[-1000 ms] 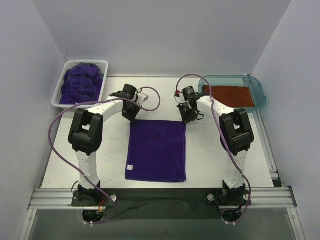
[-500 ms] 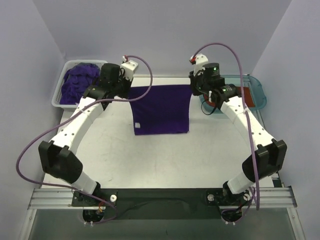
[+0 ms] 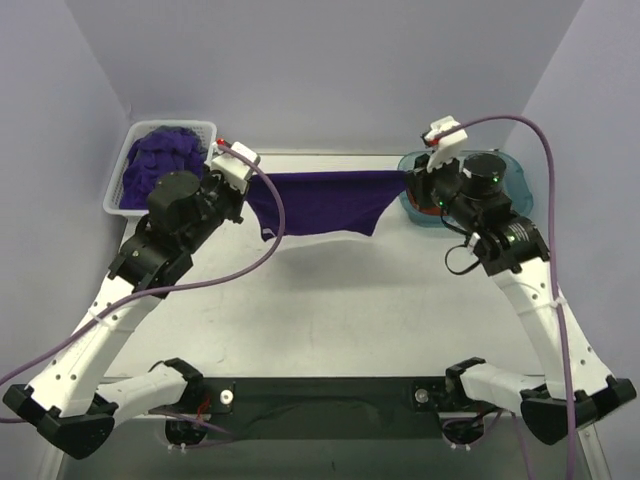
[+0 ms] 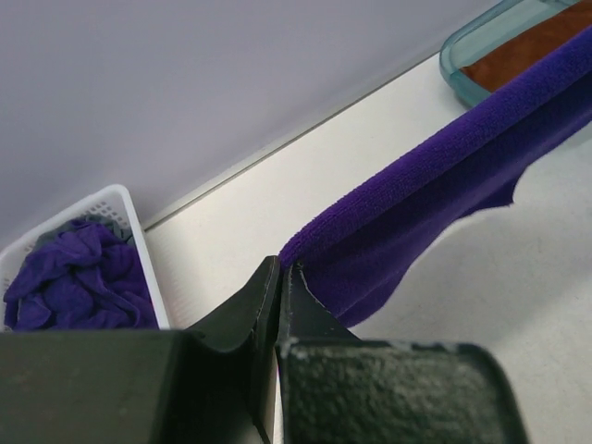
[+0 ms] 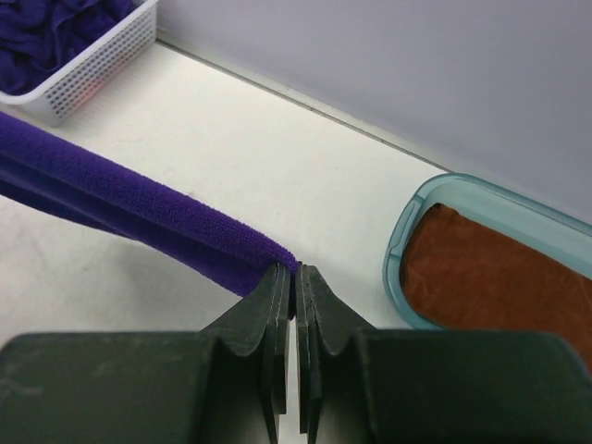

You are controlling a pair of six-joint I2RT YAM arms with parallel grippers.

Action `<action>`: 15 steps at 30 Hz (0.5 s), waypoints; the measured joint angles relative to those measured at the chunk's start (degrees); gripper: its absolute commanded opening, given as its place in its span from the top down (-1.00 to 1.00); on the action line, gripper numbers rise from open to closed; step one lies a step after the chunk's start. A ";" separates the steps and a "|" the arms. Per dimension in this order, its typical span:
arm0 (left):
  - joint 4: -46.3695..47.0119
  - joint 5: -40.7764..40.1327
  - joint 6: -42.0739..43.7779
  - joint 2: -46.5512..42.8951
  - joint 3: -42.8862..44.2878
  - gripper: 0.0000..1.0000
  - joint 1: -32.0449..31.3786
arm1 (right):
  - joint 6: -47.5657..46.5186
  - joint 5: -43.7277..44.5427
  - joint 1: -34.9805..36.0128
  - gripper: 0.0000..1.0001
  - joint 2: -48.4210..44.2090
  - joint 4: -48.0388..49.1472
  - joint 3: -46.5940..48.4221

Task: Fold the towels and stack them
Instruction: Fold the towel

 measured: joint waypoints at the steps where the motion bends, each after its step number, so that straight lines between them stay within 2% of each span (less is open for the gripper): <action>1: 0.00 -0.17 -0.07 -1.84 -1.22 1.00 -0.81 | 0.07 -0.87 0.02 1.00 -2.36 -0.13 -1.64; 4: -1.14 -0.50 -0.96 -6.91 -4.07 1.00 -3.89 | 0.52 -3.72 0.02 1.00 -9.14 -1.36 -5.33; 9: -3.65 1.22 -4.48 -14.25 -6.23 1.00 -6.99 | 2.10 -8.46 0.04 1.00 -16.83 -4.50 -6.27; 12: -3.78 1.79 -6.14 -16.20 -9.01 1.00 -7.08 | 3.19 -10.29 0.04 1.00 -18.47 -5.14 -6.45; 15: -2.93 -0.07 -6.95 -14.67 -12.50 1.00 -7.02 | 3.78 -10.19 -0.02 1.00 -16.15 -5.18 -6.86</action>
